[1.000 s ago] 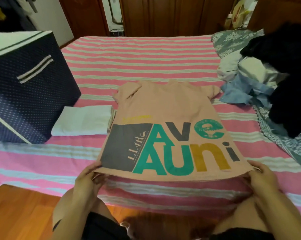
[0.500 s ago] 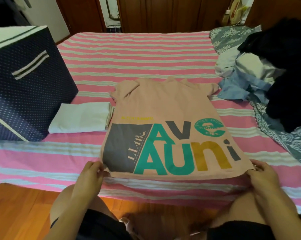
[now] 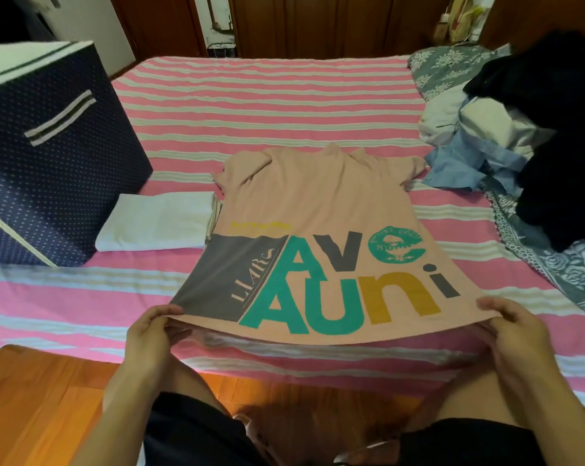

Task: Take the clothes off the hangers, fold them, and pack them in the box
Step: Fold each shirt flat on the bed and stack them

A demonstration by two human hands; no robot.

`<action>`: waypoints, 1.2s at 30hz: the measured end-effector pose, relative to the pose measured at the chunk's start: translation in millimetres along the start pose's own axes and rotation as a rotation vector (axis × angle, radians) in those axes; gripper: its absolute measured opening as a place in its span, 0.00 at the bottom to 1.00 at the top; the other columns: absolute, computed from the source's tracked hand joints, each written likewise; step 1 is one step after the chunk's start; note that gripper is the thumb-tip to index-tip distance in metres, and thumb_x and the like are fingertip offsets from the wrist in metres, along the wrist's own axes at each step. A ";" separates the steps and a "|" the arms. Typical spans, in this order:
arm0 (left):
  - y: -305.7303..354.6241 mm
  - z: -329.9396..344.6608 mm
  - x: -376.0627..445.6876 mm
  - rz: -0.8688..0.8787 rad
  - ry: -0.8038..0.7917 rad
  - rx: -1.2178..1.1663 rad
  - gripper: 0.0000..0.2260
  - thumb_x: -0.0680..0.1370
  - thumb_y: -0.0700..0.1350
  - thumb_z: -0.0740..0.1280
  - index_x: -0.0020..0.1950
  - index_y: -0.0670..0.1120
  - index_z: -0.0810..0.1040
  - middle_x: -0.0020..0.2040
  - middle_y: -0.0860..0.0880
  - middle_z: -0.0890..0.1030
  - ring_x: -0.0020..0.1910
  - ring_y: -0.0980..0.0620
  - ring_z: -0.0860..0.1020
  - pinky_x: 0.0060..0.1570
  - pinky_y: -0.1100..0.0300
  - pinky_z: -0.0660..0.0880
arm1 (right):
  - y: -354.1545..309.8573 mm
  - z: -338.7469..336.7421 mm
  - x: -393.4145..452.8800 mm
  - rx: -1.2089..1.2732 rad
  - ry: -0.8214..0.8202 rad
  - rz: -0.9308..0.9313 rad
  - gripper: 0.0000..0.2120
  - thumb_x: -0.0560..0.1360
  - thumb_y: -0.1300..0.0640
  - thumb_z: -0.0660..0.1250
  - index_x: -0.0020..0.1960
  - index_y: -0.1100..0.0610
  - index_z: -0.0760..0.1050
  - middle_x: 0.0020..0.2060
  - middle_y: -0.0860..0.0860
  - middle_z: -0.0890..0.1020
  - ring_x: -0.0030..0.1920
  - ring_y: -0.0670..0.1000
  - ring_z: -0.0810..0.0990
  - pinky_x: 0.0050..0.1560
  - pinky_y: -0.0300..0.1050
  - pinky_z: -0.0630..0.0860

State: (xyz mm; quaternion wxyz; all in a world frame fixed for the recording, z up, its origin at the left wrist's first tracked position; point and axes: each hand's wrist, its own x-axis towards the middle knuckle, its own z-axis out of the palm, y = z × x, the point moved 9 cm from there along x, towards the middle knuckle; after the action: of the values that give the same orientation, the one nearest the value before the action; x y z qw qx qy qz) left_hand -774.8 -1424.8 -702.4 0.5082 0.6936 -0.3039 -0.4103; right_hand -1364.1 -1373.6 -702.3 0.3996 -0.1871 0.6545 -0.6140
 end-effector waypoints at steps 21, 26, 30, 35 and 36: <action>173.5 147.1 147.3 -0.339 -0.285 -0.268 0.13 0.85 0.35 0.50 0.59 0.36 0.74 0.45 0.39 0.81 0.52 0.44 0.81 0.64 0.48 0.75 | -134.5 192.4 121.9 0.400 -0.242 0.576 0.16 0.86 0.59 0.51 0.59 0.68 0.73 0.54 0.64 0.79 0.51 0.63 0.78 0.44 0.64 0.77; 432.2 166.2 198.9 0.165 -0.248 -0.555 0.10 0.84 0.36 0.54 0.53 0.45 0.74 0.48 0.42 0.79 0.42 0.48 0.80 0.47 0.51 0.82 | -392.7 250.4 173.6 0.658 -0.328 0.036 0.14 0.86 0.59 0.53 0.66 0.66 0.69 0.68 0.64 0.74 0.66 0.65 0.75 0.57 0.62 0.75; 553.7 141.0 141.9 0.434 -0.267 -0.686 0.12 0.84 0.37 0.52 0.53 0.47 0.74 0.46 0.44 0.80 0.44 0.49 0.81 0.49 0.54 0.80 | -518.6 243.8 129.8 0.741 -0.427 -0.211 0.13 0.83 0.60 0.60 0.65 0.65 0.70 0.60 0.66 0.79 0.58 0.68 0.80 0.41 0.65 0.82; 555.3 91.7 86.8 0.473 -0.158 -0.628 0.11 0.84 0.39 0.56 0.56 0.46 0.78 0.53 0.44 0.83 0.52 0.47 0.84 0.51 0.53 0.83 | -525.4 202.8 80.7 0.737 -0.361 -0.269 0.11 0.81 0.64 0.64 0.62 0.64 0.69 0.56 0.63 0.80 0.52 0.63 0.83 0.39 0.59 0.84; 548.6 81.7 78.6 0.462 -0.125 -0.591 0.11 0.84 0.39 0.58 0.56 0.46 0.80 0.54 0.44 0.83 0.51 0.47 0.84 0.49 0.54 0.84 | -519.6 197.3 71.4 0.738 -0.362 -0.268 0.12 0.81 0.64 0.65 0.63 0.63 0.69 0.56 0.62 0.80 0.51 0.62 0.84 0.39 0.58 0.84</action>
State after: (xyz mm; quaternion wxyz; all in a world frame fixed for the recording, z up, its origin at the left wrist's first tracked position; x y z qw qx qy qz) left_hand -811.5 -1691.8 -211.3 0.7460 0.4038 -0.3512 -0.3963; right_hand -1386.9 -1646.6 -213.5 0.4649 -0.2194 0.2802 -0.8107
